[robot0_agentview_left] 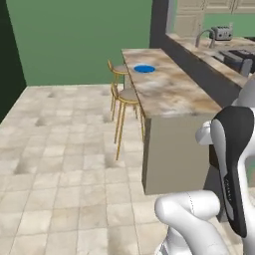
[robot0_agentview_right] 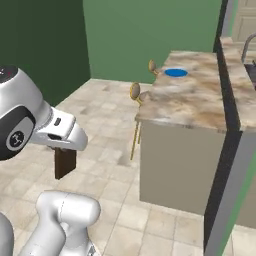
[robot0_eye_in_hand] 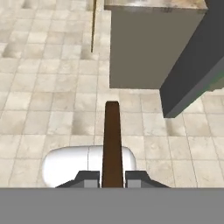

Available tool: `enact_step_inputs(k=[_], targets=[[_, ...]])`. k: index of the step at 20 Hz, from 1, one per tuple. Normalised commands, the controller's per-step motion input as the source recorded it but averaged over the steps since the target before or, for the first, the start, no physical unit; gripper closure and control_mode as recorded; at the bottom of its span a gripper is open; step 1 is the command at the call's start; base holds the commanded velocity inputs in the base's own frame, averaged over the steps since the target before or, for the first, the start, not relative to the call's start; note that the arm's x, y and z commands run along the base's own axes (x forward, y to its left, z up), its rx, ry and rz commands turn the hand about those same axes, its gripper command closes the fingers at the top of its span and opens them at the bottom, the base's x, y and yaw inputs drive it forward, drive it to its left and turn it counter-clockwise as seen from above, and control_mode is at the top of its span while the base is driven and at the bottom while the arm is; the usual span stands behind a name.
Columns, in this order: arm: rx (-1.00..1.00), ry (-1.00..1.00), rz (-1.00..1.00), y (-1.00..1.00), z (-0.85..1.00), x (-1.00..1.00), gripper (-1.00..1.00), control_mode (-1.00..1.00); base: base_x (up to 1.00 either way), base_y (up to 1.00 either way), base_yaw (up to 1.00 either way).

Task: Start the toaster. Once the lever pops up, take the bread to the plate on the dining counter.

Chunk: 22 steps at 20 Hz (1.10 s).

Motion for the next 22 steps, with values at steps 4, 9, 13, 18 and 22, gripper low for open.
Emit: enact_step_inputs(k=[4, 9, 13, 18, 22], targets=[[0.0, 0.0, 0.0, 0.0, 0.0, 0.0, 1.0, 1.0, 0.98, 0.89, -0.62], [0.0, 0.0, 0.0, 0.0, 0.0, 0.0, 1.0, 1.0, 1.0, 0.93, -0.6], [0.0, 0.0, 0.0, 0.0, 0.0, 0.0, 1.0, 1.0, 1.0, 0.89, -0.62], [0.0, 0.0, 0.0, 0.0, 0.0, 0.0, 1.0, 1.0, 0.97, 0.94, -0.62], [0.0, 0.0, 0.0, 0.0, 0.0, 0.0, 1.0, 1.0, 0.83, 1.0, -0.55]])
